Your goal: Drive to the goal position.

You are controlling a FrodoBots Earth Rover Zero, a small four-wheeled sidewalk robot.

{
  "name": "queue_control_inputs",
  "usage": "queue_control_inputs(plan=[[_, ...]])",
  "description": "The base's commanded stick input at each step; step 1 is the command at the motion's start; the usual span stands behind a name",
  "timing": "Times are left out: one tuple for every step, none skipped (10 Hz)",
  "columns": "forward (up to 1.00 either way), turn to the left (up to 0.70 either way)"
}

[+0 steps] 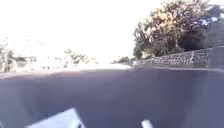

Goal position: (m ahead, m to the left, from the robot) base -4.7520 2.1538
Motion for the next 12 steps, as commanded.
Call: queue_control_inputs(plan=[[0.0,0.7],[0.0,0.7],[0.0,0.7],[0.0,0.7],[0.0,0.7],[0.0,0.7],[0.0,0.7],[0.0,0.7],[0.0,0.7],[0.0,0.7],[0.0,0.7],[0.0,0.7]])
